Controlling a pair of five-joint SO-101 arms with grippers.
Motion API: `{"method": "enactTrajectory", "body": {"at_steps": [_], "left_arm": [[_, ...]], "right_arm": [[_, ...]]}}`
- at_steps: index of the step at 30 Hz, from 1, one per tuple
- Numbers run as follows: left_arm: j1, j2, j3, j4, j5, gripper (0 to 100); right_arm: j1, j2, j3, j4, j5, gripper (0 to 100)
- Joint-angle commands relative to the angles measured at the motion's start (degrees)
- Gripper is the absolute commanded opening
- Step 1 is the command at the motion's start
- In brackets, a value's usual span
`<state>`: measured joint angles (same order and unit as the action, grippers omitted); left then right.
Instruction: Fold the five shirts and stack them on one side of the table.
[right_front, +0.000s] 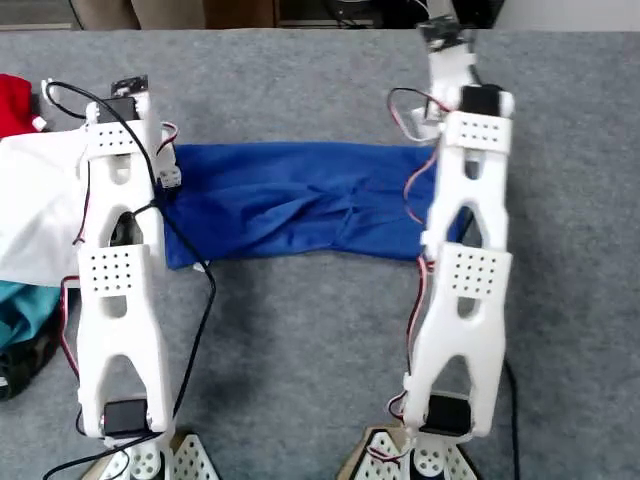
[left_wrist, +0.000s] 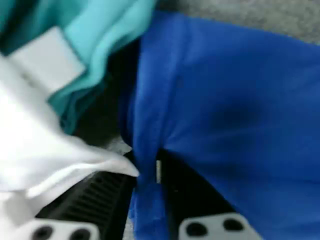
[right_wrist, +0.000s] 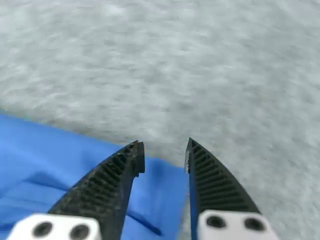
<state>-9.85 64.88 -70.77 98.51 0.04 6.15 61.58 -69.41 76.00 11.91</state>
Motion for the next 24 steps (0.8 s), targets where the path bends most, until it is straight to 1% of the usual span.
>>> {"method": "enactTrajectory", "body": {"at_steps": [1,5,9,11,13,17,20,24], "left_arm": [[1.14,-0.92,-5.01,-0.35,0.44,2],[2.37,-1.01,-12.40,2.02,2.55,2],[3.25,-2.42,-22.68,2.29,4.48,2],[5.19,-4.53,-25.49,2.29,4.75,2],[9.41,-7.60,-24.97,2.29,3.96,2],[20.31,-11.82,-24.97,2.02,3.69,2],[26.55,-12.97,-24.97,-1.76,3.96,2],[31.91,-12.79,-24.18,-8.79,4.04,2]], "right_arm": [[2.33,-0.48,-3.12,-1.23,-0.88,16.0],[2.95,-0.40,-3.56,-1.32,-0.88,16.0],[3.21,-0.40,-3.65,-1.32,-0.88,16.0],[3.82,-0.40,-3.65,-1.67,-0.88,16.0],[4.88,-0.40,-3.65,-2.46,-0.88,16.0],[8.40,-0.66,-3.65,-4.04,-0.88,16.0],[10.77,-0.84,-4.18,-4.92,-0.88,16.0],[14.02,-0.48,-7.69,-4.57,-0.88,16.0]]}}
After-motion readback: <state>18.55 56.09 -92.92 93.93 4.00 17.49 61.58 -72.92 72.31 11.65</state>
